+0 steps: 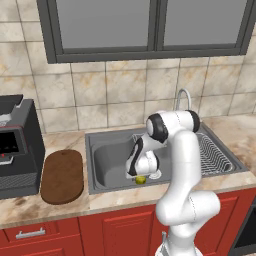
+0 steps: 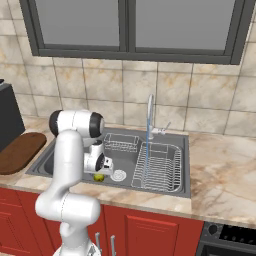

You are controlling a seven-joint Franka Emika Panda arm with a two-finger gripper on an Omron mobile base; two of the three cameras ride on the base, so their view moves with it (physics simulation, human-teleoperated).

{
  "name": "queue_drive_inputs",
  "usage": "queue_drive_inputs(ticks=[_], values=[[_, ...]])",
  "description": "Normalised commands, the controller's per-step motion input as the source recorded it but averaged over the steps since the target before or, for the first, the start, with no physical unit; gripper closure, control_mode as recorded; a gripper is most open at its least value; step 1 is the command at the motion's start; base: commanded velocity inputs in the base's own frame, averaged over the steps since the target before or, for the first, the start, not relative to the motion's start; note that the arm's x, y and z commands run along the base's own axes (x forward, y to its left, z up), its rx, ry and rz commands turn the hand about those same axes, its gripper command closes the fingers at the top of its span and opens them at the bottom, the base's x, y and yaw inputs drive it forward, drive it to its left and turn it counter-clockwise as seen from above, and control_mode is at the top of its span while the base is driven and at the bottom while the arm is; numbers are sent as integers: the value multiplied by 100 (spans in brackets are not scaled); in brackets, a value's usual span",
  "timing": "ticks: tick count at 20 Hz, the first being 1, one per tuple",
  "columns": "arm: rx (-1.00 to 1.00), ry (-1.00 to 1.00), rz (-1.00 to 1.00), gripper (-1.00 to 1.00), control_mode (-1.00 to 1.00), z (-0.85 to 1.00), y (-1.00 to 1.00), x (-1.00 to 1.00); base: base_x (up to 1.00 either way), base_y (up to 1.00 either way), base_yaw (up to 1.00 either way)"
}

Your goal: Pick the pear from the sink and place it on the cutting board to airdry. Then turn off the sink faucet.

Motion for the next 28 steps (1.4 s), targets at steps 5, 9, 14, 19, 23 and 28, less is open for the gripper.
queue_drive_inputs(ticks=[5,9,14,19,23,28], values=[[0,4,0,100,-100,-8,0,0,0,0,0],[0,0,0,100,-100,0,0,-2,0,0,0],[0,0,0,100,-100,18,0,0,0,0,0],[1,0,0,100,-100,47,0,0,0,0,0],[3,0,0,100,-100,63,0,0,0,0,0],[3,0,0,100,-100,67,0,0,0,0,0]])
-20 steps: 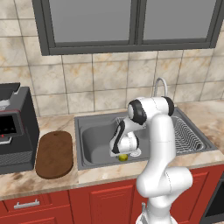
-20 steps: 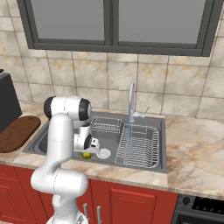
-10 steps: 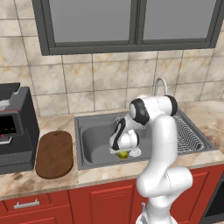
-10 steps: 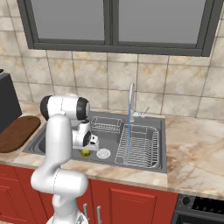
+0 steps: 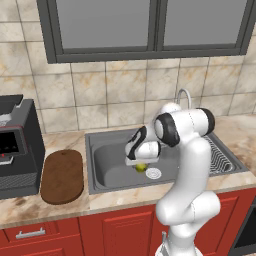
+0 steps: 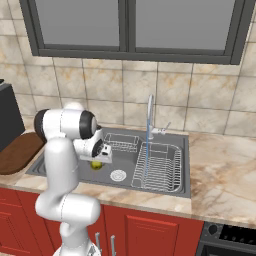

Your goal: Pick the pear from the sink and place it on the cutting board to airdry. Then turn off the sink faucet.

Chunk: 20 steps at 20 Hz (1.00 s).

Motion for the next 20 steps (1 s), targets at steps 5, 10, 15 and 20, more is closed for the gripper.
queue_drive_inputs(ticks=[5,10,15,20], values=[[4,0,0,100,-100,66,0,0,0,0,0],[4,0,0,100,-100,70,0,-5,0,0,0],[2,0,0,100,-100,69,0,-23,0,0,0],[0,0,0,100,-100,60,0,-43,0,0,0]])
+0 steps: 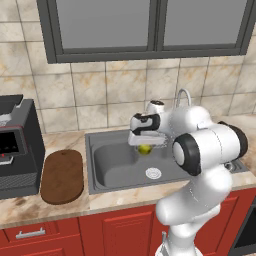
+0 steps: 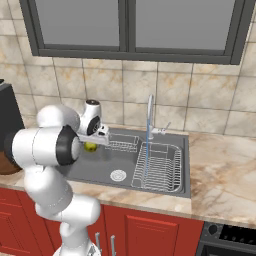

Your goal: Pick the pear from the sink and place it on the cutting board to airdry. Then turn off the sink faucet.

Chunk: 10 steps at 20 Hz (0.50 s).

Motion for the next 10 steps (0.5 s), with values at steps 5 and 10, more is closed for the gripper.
queue_drive_inputs(ticks=[5,10], values=[[0,0,1,100,-100,62,0,-55,0,0,0],[0,-1,1,100,-100,59,0,-64,0,0,0]])
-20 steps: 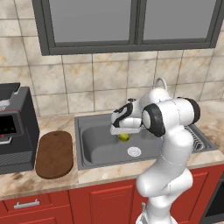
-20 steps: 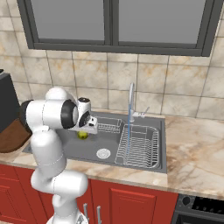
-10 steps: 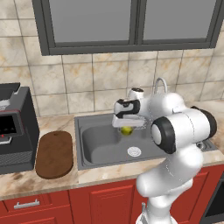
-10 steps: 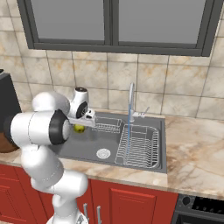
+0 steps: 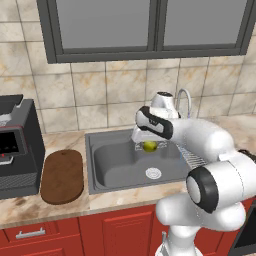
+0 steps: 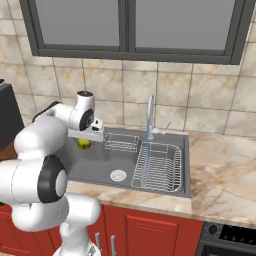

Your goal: Pick the pear from the sink and place it on the cutting board to airdry. Then turn off the sink faucet.

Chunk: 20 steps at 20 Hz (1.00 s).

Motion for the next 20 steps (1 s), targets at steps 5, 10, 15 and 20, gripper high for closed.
queue_drive_inputs(ticks=[5,10,15,20], values=[[0,0,1,100,-100,57,0,-65,0,0,0],[0,-1,1,100,-100,55,0,-72,0,0,0],[0,0,0,100,-100,49,0,-78,0,0,0],[0,-4,0,100,-100,39,1,-82,0,0,0]])
